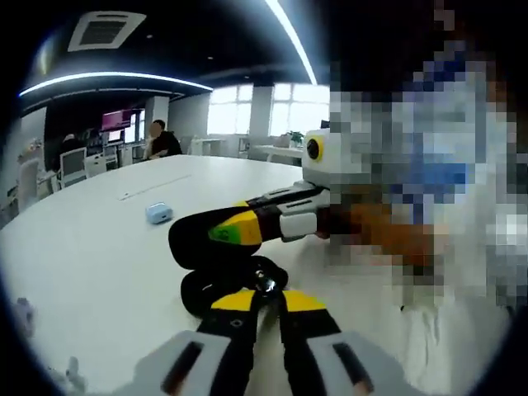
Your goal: Pick up the earbuds from the table and place the earbuds into the earbud case
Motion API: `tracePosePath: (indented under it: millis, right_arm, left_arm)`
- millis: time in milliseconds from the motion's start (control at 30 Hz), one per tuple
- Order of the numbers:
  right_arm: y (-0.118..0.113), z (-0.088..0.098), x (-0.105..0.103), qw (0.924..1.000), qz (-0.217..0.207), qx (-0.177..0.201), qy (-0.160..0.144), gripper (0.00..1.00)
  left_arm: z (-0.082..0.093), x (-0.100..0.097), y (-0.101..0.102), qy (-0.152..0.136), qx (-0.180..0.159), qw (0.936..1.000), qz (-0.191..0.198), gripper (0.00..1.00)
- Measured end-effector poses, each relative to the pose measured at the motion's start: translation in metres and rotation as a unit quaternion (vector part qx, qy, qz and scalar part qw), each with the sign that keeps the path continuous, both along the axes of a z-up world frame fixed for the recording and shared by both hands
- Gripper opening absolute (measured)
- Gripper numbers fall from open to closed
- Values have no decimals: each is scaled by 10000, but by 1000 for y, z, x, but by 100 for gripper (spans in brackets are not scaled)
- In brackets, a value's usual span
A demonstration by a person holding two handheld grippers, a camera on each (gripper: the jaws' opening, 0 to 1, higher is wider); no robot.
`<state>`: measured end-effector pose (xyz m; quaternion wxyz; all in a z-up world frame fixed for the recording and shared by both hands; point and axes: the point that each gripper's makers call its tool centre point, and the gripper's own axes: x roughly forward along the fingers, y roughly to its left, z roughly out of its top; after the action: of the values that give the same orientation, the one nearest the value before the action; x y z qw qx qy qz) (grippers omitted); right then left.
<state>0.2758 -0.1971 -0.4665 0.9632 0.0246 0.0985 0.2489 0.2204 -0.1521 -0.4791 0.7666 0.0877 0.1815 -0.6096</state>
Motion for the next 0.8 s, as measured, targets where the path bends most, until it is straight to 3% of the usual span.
tracePosePath:
  millis: [533, 700, 800]
  right_arm:
    - [9, 3, -6, 9996, 240, -119, -81, 6]
    - [12, 4, -9, 9993, 361, -107, -84, 6]
    - [17, 5, -11, 9988, 452, -123, -109, 6]
  left_arm:
    - [-3, 7, -4, -190, 173, 9997, 33, 13]
    - [1, 0, -4, -80, 105, 9998, -167, 25]
    - [5, 1, -5, -163, 74, 9997, -172, 25]
